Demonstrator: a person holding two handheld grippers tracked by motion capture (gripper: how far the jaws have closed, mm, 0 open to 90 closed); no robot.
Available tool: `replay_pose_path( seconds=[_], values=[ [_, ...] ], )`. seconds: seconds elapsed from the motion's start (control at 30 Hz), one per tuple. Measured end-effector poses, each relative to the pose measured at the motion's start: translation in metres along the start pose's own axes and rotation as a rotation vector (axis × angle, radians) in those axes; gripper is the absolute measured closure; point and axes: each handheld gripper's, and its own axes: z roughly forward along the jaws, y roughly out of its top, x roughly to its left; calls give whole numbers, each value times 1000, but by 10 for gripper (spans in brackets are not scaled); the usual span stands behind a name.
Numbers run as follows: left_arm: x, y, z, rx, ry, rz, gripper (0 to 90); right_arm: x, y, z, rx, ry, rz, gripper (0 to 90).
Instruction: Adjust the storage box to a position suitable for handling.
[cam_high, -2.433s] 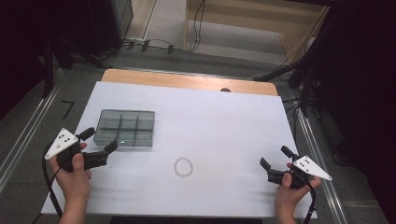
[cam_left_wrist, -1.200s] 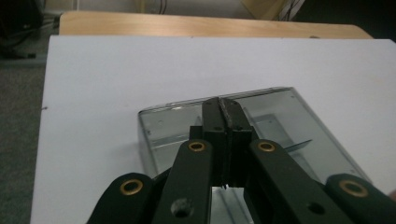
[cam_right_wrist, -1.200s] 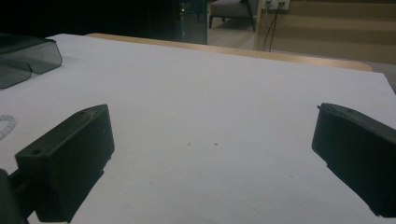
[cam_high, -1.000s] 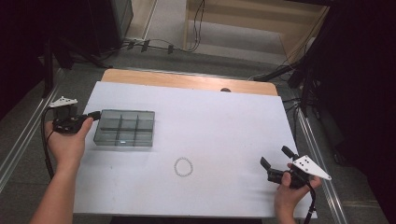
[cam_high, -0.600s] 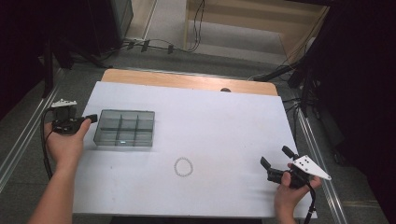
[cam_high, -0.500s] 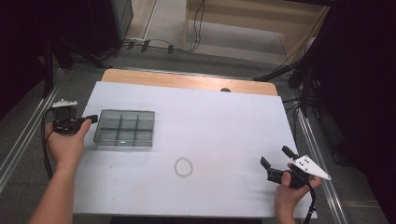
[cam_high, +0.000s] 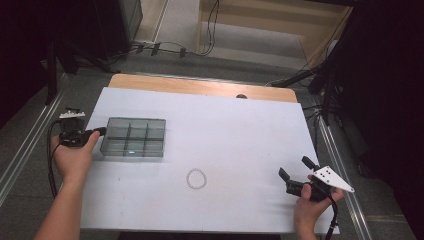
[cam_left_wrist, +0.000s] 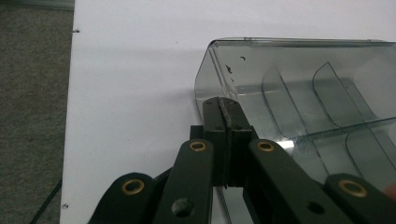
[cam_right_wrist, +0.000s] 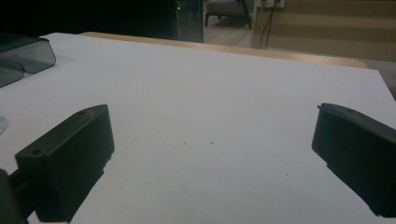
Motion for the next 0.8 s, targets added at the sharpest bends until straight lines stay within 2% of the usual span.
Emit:
replay_pose_path(
  seconds=[0.3, 0.67, 0.7, 0.8],
  values=[
    [-3, -3, -1, -8, 16, -3, 898, 0, 0, 0, 1, 1, -4, 0],
    [-4, -7, -3, -15, 13, -17, 899, 0, 0, 1, 3, 0, -3, 0],
    [-4, -8, -2, -10, -14, -24, 899, 0, 0, 1, 2, -1, -4, 0],
    [-8, -8, 0, -7, -36, -23, 899, 0, 0, 1, 4, 0, -4, 0]
  ],
)
